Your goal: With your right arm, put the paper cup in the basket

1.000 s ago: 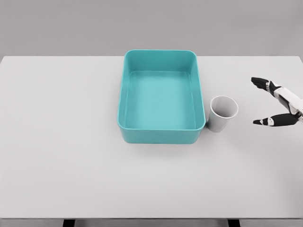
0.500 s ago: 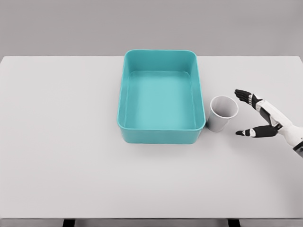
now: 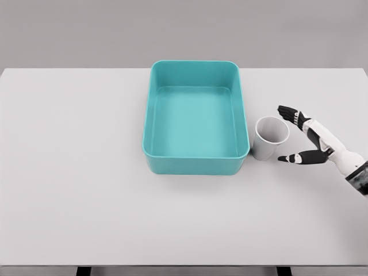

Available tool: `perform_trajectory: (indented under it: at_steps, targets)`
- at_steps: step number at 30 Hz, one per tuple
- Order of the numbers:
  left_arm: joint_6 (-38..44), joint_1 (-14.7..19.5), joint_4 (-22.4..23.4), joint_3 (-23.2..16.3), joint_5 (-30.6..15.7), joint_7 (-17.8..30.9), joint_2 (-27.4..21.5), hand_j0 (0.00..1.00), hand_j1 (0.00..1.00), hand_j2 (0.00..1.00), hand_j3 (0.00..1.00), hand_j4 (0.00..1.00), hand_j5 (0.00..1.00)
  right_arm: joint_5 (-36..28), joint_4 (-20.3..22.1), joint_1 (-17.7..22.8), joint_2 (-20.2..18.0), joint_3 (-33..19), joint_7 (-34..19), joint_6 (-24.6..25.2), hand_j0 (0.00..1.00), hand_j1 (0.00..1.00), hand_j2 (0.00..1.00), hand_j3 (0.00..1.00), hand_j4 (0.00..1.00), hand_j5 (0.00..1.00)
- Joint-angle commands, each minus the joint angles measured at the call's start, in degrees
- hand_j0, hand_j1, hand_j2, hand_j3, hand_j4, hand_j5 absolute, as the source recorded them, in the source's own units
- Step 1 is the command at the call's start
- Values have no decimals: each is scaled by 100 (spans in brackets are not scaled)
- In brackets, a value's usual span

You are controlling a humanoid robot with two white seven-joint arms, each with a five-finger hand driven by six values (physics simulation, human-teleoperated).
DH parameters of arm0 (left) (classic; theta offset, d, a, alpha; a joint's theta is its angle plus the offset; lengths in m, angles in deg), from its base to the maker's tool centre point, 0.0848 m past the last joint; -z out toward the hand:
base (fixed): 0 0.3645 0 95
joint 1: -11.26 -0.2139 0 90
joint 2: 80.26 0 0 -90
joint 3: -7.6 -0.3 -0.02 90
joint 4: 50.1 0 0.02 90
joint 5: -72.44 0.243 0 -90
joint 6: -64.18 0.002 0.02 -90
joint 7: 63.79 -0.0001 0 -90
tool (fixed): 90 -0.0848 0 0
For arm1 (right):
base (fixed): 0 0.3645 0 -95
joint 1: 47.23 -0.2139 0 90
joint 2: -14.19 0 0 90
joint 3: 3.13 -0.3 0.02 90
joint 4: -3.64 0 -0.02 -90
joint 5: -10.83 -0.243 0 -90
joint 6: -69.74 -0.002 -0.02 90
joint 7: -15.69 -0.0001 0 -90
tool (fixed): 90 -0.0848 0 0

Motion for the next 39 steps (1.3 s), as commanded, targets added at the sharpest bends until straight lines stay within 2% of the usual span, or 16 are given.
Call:
perform_trajectory:
  at_steps: [1, 10, 39]
  targets:
    - [-2, 0, 0, -5, 0, -4, 0, 100, 100, 100, 100, 100, 100, -26, -1, 0, 96, 0, 6, 3, 100, 100, 100, 100, 100, 100]
    - [6, 0, 0, 3, 0, 4, 0, 100, 100, 100, 100, 100, 100, 9, -63, -167, 316, 9, -3, 3, 100, 100, 100, 100, 100, 100]
    - [-2, 0, 0, 3, 0, 4, 0, 100, 100, 100, 100, 100, 100, 53, -28, -158, 535, 53, -3, 3, 99, 99, 99, 99, 99, 99]
